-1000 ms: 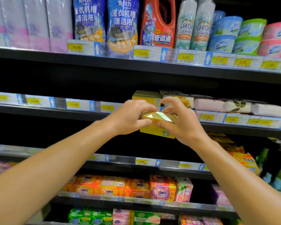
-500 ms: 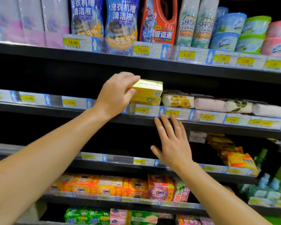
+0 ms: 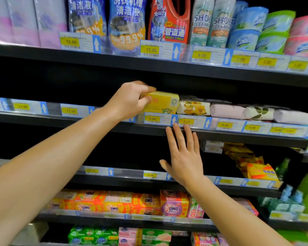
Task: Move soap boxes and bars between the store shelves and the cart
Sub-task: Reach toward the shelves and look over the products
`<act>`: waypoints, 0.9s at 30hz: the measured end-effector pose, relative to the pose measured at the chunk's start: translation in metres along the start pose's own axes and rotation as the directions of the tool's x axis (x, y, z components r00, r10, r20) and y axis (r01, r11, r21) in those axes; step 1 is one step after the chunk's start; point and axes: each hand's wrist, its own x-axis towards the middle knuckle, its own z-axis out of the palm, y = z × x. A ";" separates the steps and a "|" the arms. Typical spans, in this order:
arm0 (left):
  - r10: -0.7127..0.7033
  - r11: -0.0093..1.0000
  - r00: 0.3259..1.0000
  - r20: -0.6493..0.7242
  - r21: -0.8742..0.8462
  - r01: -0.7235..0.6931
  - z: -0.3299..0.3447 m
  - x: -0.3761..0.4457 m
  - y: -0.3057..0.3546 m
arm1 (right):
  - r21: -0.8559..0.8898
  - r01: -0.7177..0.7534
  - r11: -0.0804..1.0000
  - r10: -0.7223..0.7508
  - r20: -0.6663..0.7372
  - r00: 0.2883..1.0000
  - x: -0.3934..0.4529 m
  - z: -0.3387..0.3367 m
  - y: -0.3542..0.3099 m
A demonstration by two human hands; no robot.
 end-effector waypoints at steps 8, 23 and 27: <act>-0.099 0.995 0.985 0.143 -0.017 0.102 -0.004 0.009 -0.003 | 0.001 -0.011 1.000 0.011 0.001 1.000 0.000 0.000 0.001; -0.113 0.994 0.972 0.205 0.009 0.113 0.016 0.000 0.000 | 0.016 -0.034 0.999 0.034 0.010 0.999 0.001 0.000 -0.004; -0.140 0.990 0.969 0.206 0.041 0.134 0.019 0.000 0.003 | 0.021 -0.031 0.999 0.031 0.005 0.999 0.000 -0.001 -0.004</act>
